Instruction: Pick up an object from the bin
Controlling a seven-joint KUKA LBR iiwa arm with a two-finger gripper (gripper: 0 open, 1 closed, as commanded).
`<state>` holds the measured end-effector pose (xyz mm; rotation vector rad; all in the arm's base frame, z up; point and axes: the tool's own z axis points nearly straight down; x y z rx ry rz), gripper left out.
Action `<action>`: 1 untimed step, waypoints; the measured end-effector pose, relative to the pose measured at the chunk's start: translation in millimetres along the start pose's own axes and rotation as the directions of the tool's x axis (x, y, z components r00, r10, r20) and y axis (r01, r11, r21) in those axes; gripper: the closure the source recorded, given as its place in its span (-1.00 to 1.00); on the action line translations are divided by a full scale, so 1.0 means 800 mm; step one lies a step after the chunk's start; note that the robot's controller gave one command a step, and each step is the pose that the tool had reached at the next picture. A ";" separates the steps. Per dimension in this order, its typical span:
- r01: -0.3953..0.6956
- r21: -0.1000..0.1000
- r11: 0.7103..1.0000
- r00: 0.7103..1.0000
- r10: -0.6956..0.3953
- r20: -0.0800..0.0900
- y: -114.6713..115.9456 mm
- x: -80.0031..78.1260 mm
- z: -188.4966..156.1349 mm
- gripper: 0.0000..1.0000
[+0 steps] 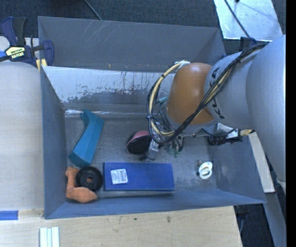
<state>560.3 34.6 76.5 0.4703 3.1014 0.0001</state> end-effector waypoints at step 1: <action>-0.007 0.001 1.000 1.000 0.007 -0.005 0.009 -0.026 -0.039 1.00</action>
Offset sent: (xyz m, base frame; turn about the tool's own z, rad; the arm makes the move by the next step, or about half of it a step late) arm 0.0073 0.0194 0.0269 0.0108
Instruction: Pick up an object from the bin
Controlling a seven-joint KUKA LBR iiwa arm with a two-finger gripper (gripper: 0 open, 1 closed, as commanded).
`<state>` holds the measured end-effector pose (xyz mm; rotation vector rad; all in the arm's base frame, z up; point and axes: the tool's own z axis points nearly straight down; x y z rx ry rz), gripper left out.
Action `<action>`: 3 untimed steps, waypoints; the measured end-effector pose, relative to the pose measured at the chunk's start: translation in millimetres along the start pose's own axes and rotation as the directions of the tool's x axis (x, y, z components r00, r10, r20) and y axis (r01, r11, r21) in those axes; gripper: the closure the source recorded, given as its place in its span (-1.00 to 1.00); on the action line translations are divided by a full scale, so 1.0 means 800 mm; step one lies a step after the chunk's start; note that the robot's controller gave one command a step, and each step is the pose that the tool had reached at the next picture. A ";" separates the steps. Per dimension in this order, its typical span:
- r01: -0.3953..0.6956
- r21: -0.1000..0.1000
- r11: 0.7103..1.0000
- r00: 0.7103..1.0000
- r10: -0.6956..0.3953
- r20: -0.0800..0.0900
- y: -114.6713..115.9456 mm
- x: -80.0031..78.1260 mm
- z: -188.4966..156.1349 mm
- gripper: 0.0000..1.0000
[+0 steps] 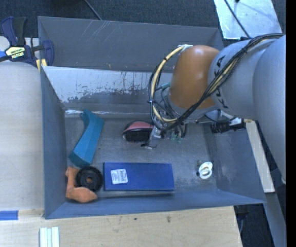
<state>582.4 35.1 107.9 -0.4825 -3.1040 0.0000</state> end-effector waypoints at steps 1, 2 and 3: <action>-0.001 -0.001 1.000 1.000 0.001 0.006 0.011 0.005 -0.010 1.00; 0.022 -0.001 1.000 1.000 -0.022 0.005 0.046 0.001 0.039 1.00; 0.010 0.000 1.000 1.000 -0.010 0.008 0.089 0.001 0.045 1.00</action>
Offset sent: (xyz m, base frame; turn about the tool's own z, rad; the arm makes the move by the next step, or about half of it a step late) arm 0.0122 0.0417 -0.0379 -0.0260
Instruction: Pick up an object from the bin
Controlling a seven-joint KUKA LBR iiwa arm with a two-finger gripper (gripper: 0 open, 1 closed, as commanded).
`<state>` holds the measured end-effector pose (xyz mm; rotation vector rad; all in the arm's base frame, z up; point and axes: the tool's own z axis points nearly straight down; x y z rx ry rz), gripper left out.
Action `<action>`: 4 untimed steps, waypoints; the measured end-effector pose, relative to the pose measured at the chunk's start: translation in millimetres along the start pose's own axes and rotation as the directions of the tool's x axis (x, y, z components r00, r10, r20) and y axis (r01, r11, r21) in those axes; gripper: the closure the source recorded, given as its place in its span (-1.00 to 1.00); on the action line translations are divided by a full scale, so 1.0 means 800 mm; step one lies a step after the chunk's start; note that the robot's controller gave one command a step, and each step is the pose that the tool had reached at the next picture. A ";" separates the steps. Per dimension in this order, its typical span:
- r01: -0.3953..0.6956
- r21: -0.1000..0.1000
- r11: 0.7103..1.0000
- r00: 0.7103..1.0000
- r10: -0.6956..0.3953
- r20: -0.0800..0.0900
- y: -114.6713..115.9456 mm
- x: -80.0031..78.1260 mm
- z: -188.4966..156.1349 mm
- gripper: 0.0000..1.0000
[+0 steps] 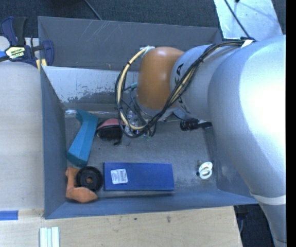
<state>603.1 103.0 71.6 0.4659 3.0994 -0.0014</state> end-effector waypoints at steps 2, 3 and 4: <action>0.030 0.002 1.000 1.000 -0.030 -0.008 0.019 -0.007 -0.030 1.00; 0.023 0.001 1.000 1.000 -0.023 -0.003 0.047 -0.010 -0.044 1.00; 0.036 0.001 0.999 0.999 -0.036 -0.007 0.035 0.014 -0.054 1.00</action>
Offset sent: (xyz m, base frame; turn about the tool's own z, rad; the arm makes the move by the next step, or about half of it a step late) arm 0.0111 0.0166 0.0312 -0.0284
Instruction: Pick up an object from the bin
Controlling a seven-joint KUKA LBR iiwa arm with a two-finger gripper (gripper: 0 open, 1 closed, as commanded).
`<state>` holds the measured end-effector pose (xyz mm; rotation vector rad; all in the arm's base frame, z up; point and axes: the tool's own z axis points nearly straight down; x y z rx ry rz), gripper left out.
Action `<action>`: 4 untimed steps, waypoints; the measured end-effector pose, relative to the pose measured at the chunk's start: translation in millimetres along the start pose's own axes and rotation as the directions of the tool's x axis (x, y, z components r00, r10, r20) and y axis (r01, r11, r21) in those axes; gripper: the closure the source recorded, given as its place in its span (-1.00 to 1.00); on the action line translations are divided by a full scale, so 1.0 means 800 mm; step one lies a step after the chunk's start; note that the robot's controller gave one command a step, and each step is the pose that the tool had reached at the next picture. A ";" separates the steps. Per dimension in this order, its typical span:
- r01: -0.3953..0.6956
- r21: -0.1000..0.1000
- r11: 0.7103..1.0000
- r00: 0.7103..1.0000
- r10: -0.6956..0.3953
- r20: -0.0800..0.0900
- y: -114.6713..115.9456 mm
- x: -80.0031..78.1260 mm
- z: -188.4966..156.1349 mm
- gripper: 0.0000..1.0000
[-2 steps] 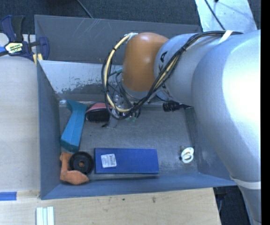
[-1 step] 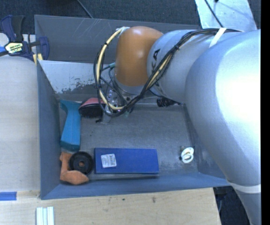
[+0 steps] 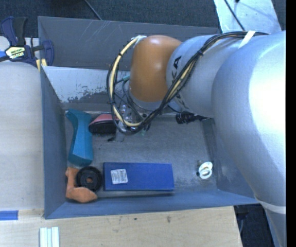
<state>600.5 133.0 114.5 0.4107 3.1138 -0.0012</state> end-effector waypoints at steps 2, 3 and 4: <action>0.256 -0.001 0.967 0.967 -0.256 0.001 0.013 0.006 -0.095 1.00; 0.257 -0.001 0.967 0.967 -0.257 0.001 0.013 0.006 -0.095 1.00; 0.264 0.000 0.965 0.965 -0.264 -0.005 -0.003 0.000 -0.159 1.00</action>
Offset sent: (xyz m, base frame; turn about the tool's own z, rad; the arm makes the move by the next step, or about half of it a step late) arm -0.0023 0.0117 0.0762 -0.2581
